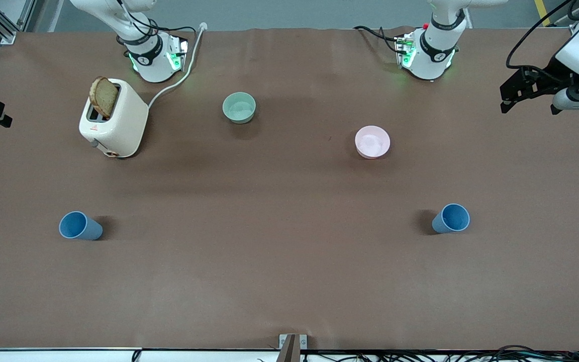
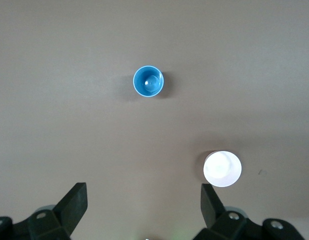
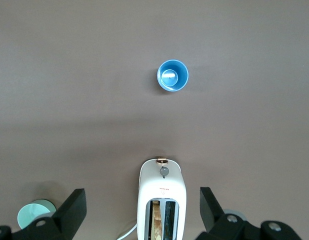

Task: Stack blue cups with both arms
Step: 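Reach the left gripper down to the nearby blue cup and grasp it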

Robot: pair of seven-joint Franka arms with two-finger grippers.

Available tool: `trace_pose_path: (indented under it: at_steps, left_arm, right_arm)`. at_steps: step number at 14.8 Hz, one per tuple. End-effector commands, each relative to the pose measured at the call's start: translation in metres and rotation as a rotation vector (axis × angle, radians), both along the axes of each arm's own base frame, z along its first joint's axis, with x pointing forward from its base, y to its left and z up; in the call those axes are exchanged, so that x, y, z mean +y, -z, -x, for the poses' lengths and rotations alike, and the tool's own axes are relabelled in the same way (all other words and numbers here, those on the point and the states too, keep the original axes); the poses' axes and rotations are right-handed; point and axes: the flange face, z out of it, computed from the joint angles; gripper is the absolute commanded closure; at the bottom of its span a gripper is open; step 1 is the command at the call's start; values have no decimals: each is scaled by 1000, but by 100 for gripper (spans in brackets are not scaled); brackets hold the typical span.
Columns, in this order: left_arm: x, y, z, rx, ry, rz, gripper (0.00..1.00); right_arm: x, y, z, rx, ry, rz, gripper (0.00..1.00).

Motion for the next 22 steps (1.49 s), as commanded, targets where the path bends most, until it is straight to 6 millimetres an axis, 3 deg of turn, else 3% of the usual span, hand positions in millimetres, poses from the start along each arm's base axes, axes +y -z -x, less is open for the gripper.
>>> trace_pose_path:
  at_steps: [1,4,6,10,11,16,20,22]
  left_arm:
    - [1,-3,4,-1,16,12,0]
    - [8,2,-3,9,35,6,0]
    - [14,29,-29,52,72,9,0]
    - [33,135,-85,70,38,20,0]
    - [49,165,-90,63,15,20,0]
    - [53,289,-109,3,15,35,0]
    - [57,359,-123,-10,8,50,3]
    - [58,379,-126,-16,7,53,16]
  right_arm:
    - [1,-3,9,-3,-6,2,0]
    - [1,-3,9,-3,-6,2,0]
    - [1,-3,9,-3,-6,2,0]
    - [1,-3,9,-3,-6,2,0]
    - [0,-3,9,-3,-5,2,0]
    - [0,-3,9,-2,-4,-1,0]
    - [-1,-2,10,2,-4,-19,0]
    - [-3,0,11,16,-1,-19,0]
